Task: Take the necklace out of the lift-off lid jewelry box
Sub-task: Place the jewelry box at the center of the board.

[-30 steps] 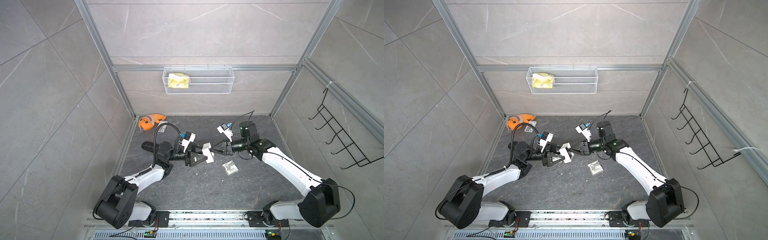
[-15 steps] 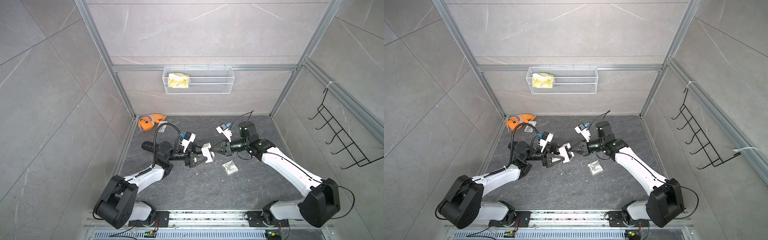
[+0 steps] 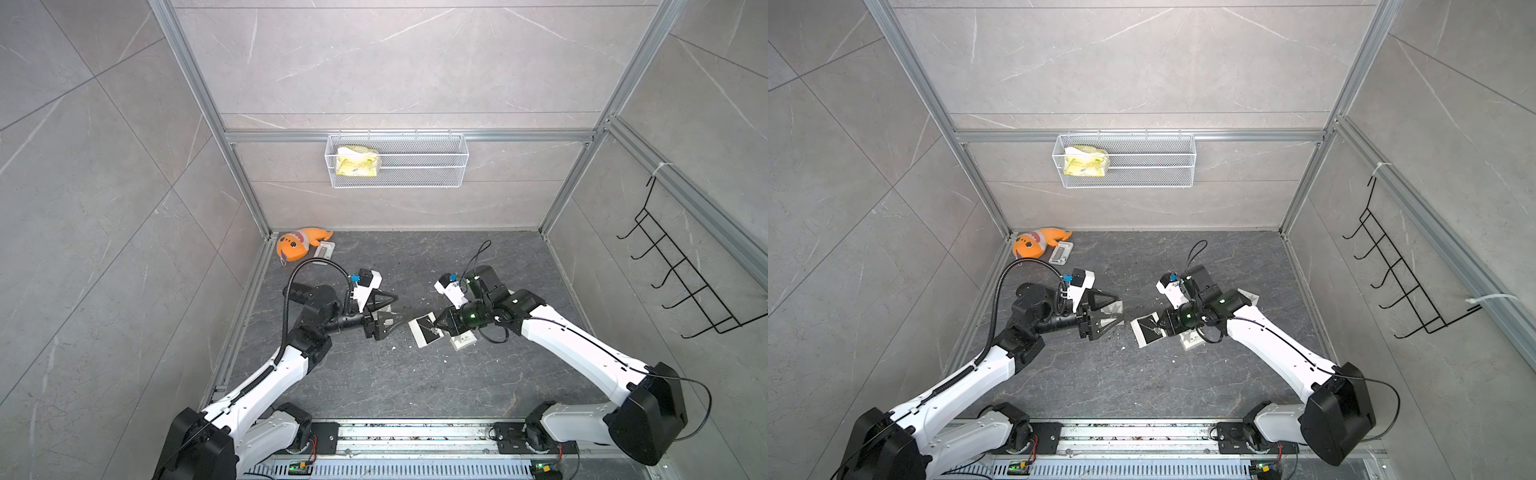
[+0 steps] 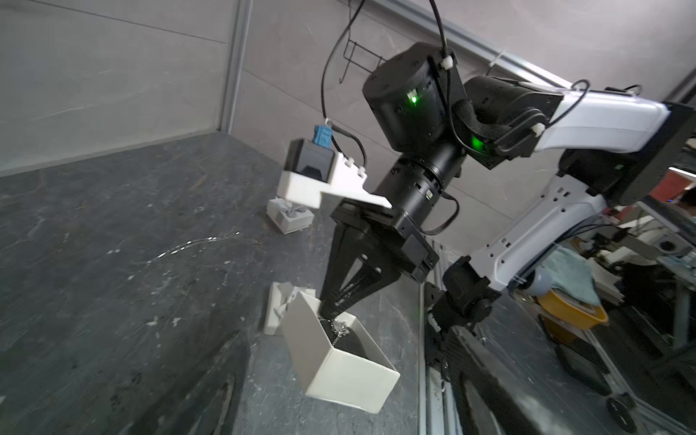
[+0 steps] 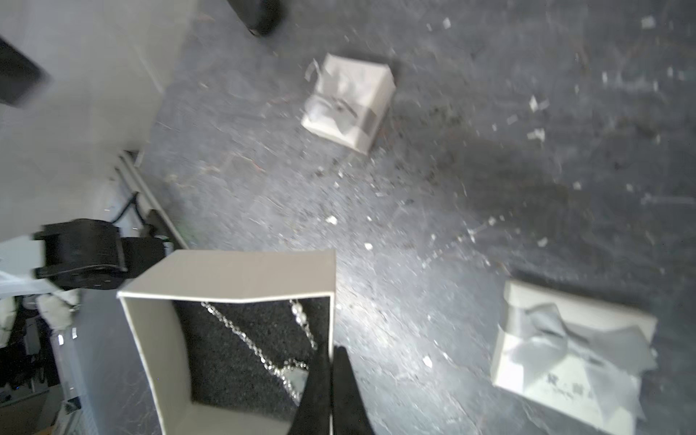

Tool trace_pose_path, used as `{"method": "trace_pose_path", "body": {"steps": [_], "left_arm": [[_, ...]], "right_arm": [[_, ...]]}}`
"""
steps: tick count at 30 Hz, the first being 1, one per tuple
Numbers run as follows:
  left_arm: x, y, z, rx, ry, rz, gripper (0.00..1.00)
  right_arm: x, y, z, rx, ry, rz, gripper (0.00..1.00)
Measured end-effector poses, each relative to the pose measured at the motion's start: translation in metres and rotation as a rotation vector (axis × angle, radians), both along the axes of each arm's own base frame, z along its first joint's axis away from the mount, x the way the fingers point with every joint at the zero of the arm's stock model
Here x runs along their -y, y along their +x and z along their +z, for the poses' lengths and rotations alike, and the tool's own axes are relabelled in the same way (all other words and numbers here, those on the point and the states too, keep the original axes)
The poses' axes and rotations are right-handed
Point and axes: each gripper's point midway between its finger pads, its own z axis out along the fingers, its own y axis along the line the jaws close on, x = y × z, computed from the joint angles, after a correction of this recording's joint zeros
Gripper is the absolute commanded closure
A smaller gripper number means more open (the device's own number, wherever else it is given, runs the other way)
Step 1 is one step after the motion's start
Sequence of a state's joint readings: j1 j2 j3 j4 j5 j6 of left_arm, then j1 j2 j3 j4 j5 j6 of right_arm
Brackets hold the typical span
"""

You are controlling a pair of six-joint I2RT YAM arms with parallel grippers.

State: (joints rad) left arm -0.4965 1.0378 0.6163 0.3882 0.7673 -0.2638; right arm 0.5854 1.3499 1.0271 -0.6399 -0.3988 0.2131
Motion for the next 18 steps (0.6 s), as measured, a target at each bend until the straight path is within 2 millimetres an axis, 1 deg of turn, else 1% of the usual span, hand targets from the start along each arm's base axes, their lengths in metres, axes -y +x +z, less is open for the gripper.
{"method": "trace_pose_path", "body": {"steps": [2,4,8,11,13,15,18], "left_arm": [[-0.005,0.007,-0.009,-0.008,0.028,0.056,0.16],[-0.008,0.012,-0.022,-0.032,0.054,0.095,0.16],[-0.013,0.016,-0.056,-0.097,0.105,0.138,0.17],[-0.016,0.018,-0.084,-0.158,0.148,0.158,0.18],[-0.018,0.018,-0.099,-0.189,0.171,0.169,0.19],[-0.019,0.018,-0.108,-0.208,0.187,0.18,0.19],[-0.02,0.017,-0.112,-0.212,0.195,0.188,0.2]], "right_arm": [[0.009,-0.005,-0.028,-0.042,-0.099,-0.03,1.0],[0.015,-0.009,-0.05,-0.072,-0.186,-0.049,1.0],[0.023,-0.019,-0.083,-0.116,-0.311,-0.067,1.0],[0.025,-0.023,-0.096,-0.136,-0.359,-0.074,1.0],[0.024,-0.023,-0.101,-0.139,-0.374,-0.077,0.99],[0.023,-0.024,-0.104,-0.141,-0.384,-0.078,0.97],[0.022,-0.024,-0.108,-0.145,-0.391,-0.079,0.9]]}}
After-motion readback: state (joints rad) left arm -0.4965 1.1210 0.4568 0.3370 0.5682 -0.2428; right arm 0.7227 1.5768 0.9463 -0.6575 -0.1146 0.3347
